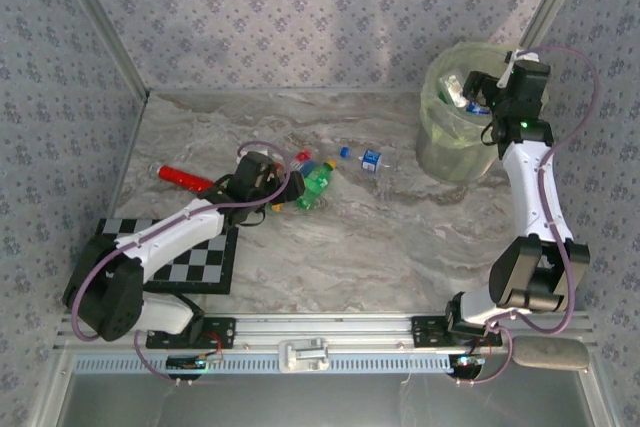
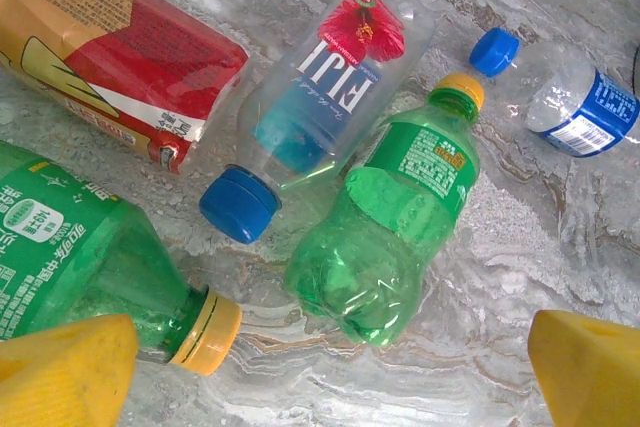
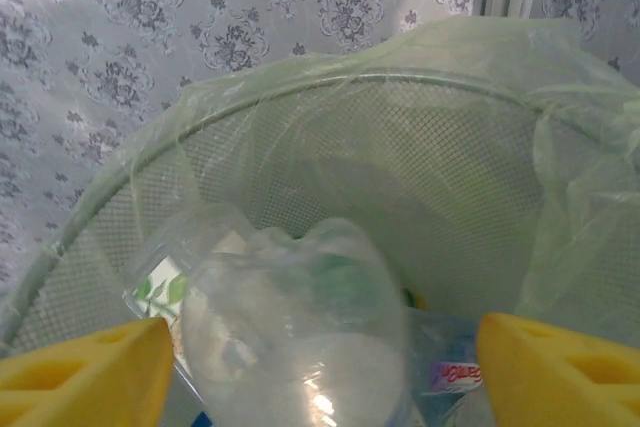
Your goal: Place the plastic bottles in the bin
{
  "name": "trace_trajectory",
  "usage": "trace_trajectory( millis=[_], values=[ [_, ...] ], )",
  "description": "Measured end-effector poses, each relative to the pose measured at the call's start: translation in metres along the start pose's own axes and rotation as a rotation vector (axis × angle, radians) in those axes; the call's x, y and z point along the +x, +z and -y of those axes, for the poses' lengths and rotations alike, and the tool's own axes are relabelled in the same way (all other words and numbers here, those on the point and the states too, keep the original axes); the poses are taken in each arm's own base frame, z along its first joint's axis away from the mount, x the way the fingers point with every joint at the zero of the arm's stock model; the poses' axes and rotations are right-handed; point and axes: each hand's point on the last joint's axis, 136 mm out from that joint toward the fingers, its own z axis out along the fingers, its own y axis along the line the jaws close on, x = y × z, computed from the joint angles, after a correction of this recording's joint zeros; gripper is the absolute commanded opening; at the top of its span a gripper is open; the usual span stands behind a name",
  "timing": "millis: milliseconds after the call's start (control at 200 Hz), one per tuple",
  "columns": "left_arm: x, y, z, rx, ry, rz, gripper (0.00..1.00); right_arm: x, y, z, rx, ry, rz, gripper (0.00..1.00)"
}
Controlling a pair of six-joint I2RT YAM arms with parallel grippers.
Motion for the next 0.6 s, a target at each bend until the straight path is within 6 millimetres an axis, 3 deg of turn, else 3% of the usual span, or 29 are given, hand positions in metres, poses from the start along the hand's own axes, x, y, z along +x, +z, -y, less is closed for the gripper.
trace_trajectory(
  millis=[35, 270, 455, 600],
  values=[
    [0.0, 0.0, 0.0, 0.0, 0.0, 0.0, 1.0, 0.0, 0.0, 0.0, 0.0, 0.003, -0.001, 1.0],
    [0.0, 0.001, 0.001, -0.002, 0.003, -0.005, 1.0, -0.016, -0.019, -0.01, -0.007, 0.005, 0.052, 1.0],
    [-0.003, 0.006, 0.009, 0.001, 0.017, -0.011, 1.0, -0.037, -0.065, -0.049, -0.09, -0.03, 0.163, 1.0],
    [-0.004, 0.01, 0.011, -0.004, 0.031, -0.018, 1.0, -0.03, -0.09, -0.078, -0.179, -0.039, 0.198, 1.0]
  ],
)
